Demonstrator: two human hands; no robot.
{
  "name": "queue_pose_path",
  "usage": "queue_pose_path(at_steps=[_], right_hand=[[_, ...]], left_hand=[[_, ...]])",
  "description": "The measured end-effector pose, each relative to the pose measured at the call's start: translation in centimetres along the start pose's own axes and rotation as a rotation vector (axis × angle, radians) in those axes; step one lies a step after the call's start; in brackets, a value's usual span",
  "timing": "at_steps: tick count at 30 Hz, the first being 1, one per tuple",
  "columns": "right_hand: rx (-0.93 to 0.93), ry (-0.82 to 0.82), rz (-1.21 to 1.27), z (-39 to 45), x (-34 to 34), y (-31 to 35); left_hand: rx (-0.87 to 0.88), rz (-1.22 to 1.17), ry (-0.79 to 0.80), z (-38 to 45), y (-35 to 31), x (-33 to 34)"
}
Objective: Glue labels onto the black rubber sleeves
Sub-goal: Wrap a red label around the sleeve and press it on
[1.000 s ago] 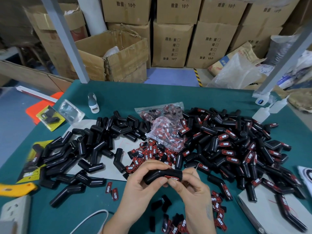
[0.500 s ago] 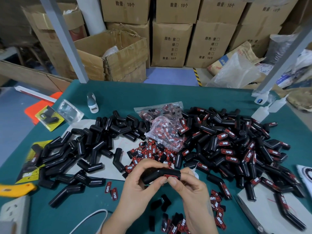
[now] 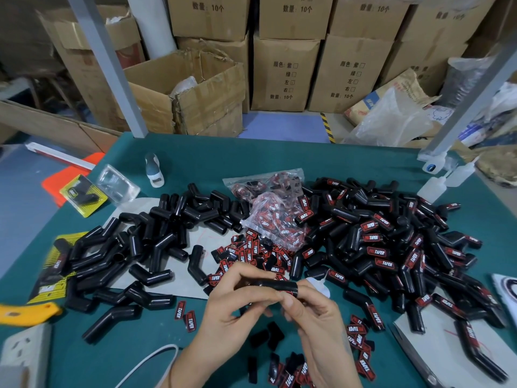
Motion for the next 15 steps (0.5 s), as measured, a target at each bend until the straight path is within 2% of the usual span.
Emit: queue_pose_path(at_steps=[10,15], right_hand=[[-0.015,0.034,0.079,0.04,0.47,-0.11],[0.01,0.011,0.097,0.25,0.05,-0.52]], left_hand=[[0.086,0.142,-0.007,0.17,-0.29,-0.36],[0.056,0.124,-0.017,0.25,-0.2,-0.37]])
Point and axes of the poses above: each hand's wrist, its own z-axis towards the middle knuckle, its own x-axis out of the palm, y = z × x, the point moved 7 cm from there along z, towards the middle knuckle, and after that the axes turned 12 degrees about x, right-handed, at the moved point
